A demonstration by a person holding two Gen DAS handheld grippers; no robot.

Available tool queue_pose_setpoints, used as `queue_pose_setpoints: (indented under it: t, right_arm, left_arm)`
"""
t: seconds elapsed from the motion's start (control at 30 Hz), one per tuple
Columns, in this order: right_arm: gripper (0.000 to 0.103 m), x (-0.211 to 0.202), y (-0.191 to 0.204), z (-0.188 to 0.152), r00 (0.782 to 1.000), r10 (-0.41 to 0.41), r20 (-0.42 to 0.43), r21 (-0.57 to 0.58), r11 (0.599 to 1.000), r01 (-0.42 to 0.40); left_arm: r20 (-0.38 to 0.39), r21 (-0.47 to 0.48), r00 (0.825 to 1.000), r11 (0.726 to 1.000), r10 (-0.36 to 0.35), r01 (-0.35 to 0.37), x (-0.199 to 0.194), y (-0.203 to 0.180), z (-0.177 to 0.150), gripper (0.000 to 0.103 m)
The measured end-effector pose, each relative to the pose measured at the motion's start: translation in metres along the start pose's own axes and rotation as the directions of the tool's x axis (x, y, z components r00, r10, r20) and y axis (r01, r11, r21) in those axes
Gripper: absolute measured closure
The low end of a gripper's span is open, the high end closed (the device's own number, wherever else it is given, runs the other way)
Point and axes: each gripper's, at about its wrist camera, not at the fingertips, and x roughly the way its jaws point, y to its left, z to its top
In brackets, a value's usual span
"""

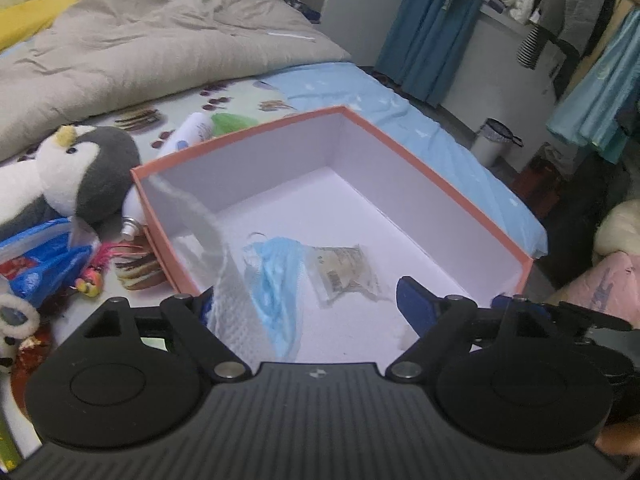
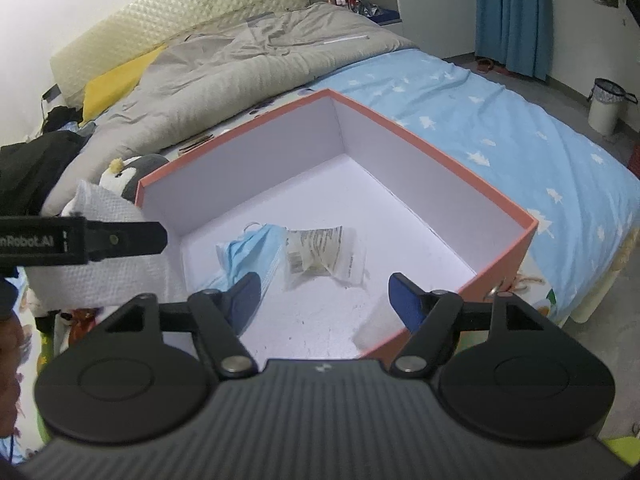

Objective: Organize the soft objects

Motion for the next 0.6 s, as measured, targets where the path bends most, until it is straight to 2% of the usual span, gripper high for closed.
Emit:
queue_pose_setpoints:
  t: [0.13, 0.27, 0.43, 0.6]
  right_arm:
    - [0.030, -0.001, 0.000, -0.004, 1.000, 0.009, -0.003, 0.007, 1.000, -0.009]
    - [0.030, -0.006, 0.004, -0.008, 0.999, 0.051, 0.012, 0.009, 0.999, -0.051]
    - [0.030, -0.006, 0.017, -0.017, 0.988, 0.155, 0.011, -0.009, 0.988, -0.155]
    - [0.030, -0.005, 0.043, -0.027, 0.955, 0.297, 0.012, -0.063, 0.953, -0.295]
  left_arm:
    - [0.010, -0.003, 1.000, 1.000, -0.007, 0.007, -0.003, -0.003, 0.001, 0.011]
    - [0.018, -0.026, 0.999, 0.999, -0.035, 0.036, -0.007, 0.000, 0.000, 0.011]
    - [0.032, -0.073, 0.997, 0.994, -0.076, 0.078, -0.012, 0.011, 0.000, 0.011]
    - [0.035, -0.104, 0.992, 0.987, -0.122, 0.125, -0.014, 0.017, 0.002, 0.011]
